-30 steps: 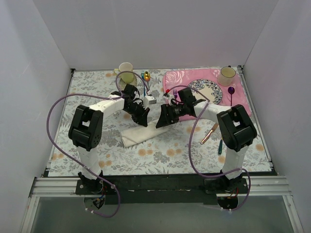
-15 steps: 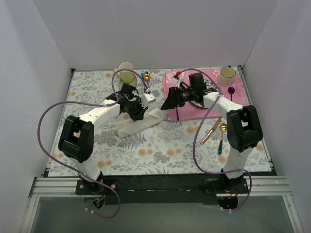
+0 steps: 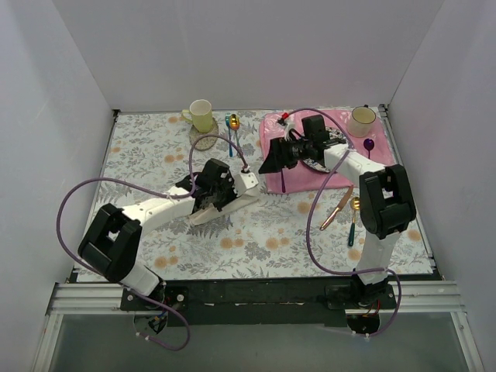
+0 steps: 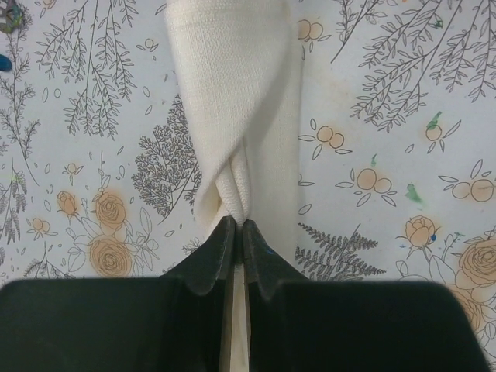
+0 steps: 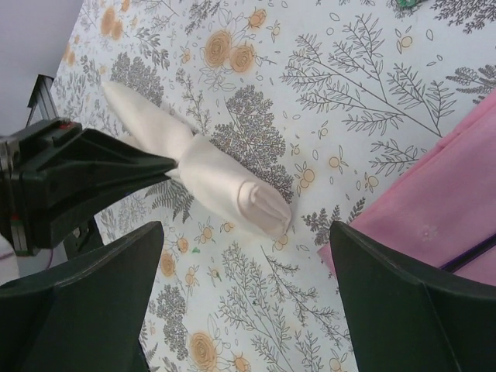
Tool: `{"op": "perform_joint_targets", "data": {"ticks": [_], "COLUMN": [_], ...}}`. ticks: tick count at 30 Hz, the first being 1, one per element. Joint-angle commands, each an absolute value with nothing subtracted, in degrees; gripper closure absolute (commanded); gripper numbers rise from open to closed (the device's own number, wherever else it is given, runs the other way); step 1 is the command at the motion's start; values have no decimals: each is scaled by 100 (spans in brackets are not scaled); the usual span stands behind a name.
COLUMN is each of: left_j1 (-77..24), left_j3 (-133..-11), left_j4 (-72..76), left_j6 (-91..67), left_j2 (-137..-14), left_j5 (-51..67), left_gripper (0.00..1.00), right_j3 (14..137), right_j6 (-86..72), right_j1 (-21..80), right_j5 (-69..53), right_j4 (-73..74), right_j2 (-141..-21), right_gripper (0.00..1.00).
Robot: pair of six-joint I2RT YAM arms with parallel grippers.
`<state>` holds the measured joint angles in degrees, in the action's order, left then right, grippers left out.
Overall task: Fold the napkin into a case and place the utensils inside
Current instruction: Turn over the smaller rectangle-folded napkin at the center of the board, then move the smaller rectangle-folded napkin to the center of the board.
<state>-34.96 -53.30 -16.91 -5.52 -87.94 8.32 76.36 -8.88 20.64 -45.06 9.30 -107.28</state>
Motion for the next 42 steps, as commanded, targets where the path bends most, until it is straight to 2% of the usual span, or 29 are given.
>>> {"op": "perform_joint_targets", "data": {"ticks": [1, 9, 11, 13, 15, 21, 25, 26, 31, 35, 42], "left_j1": [-3892, -4499, -4666, -4859, -4983, -5194, -5046, -4932, -3817, -3454, -3217], "left_j3": [-4958, -4544, -4535, -4492, -4456, -4640, -4965, -5027, -5247, -5247, -4887], "left_j4": [-1161, -1151, -1317, -1415, -1494, -1854, -2460, -2852, -3760, -4341, -4447], "left_j6": [-659, -922, -1028, -1186, -1318, -1564, -1802, -1689, -1293, -792, -536], "left_j2": [-8184, -7893, -7919, -7910, -7884, -7708, -7419, -7383, -7400, -7558, -7734], "left_j5": [247, -158, -114, -88, -70, 289, 816, 1296, 2196, 2312, 1970], "left_gripper": [100, 99, 89, 85, 75, 66, 67, 69, 84, 85, 84], "right_j3": [8120, 8280, 8070, 7867, 7517, 6909, 6706, 6689, 6478, 6398, 6250], "right_j6": [-782, -545, -475, -343, -238, -18, 377, 622, 1098, 1327, 1775], "right_j1": [2092, 2320, 2452, 2574, 2689, 2891, 3006, 3023, 3146, 3296, 3542], "right_j5": [-4526, -4562, -4588, -4588, -4588, -4570, -4570, -4536, -4360, -4132, -3745], "right_j4": [782, 1018, 1090, 1160, 1178, 1388, 1625, 1696, 1951, 1951, 1942], "right_j2": [-10942, -11101, -11039, -10908, -10750, -10433, -10231, -10178, -9818, -9826, -10238], "right_gripper": [4, 5, 7, 12, 19, 29, 35, 36, 40, 41, 46]}}
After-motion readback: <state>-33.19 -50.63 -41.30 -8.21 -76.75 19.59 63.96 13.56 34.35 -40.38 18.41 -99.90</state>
